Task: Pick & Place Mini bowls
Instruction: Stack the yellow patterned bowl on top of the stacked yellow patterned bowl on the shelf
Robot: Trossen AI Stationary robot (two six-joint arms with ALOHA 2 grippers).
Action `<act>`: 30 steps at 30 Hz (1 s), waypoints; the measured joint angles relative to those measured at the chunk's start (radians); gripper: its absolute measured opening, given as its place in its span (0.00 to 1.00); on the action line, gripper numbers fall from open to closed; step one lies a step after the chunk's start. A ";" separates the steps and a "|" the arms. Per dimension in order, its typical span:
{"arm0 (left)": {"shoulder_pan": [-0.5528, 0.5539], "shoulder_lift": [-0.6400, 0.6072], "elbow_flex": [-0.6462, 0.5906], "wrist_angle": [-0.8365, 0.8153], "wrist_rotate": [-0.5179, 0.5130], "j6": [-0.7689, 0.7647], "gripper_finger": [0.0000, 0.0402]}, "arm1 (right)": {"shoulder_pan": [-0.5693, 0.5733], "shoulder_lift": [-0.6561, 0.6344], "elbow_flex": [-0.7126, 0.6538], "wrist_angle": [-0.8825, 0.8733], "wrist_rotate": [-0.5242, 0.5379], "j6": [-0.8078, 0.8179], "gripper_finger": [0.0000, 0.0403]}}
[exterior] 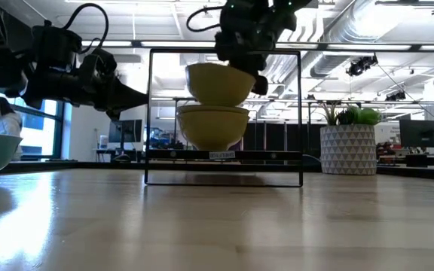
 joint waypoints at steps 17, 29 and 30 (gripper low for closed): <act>0.000 0.000 0.000 0.001 0.007 -0.004 0.00 | 0.022 0.042 -0.001 0.020 0.026 -0.013 0.03; 0.000 0.000 0.000 0.001 0.008 -0.003 0.00 | 0.036 0.047 -0.001 0.032 0.058 -0.023 0.03; 0.000 0.000 0.000 0.001 0.008 -0.004 0.00 | 0.037 0.047 -0.001 0.032 0.058 -0.025 0.03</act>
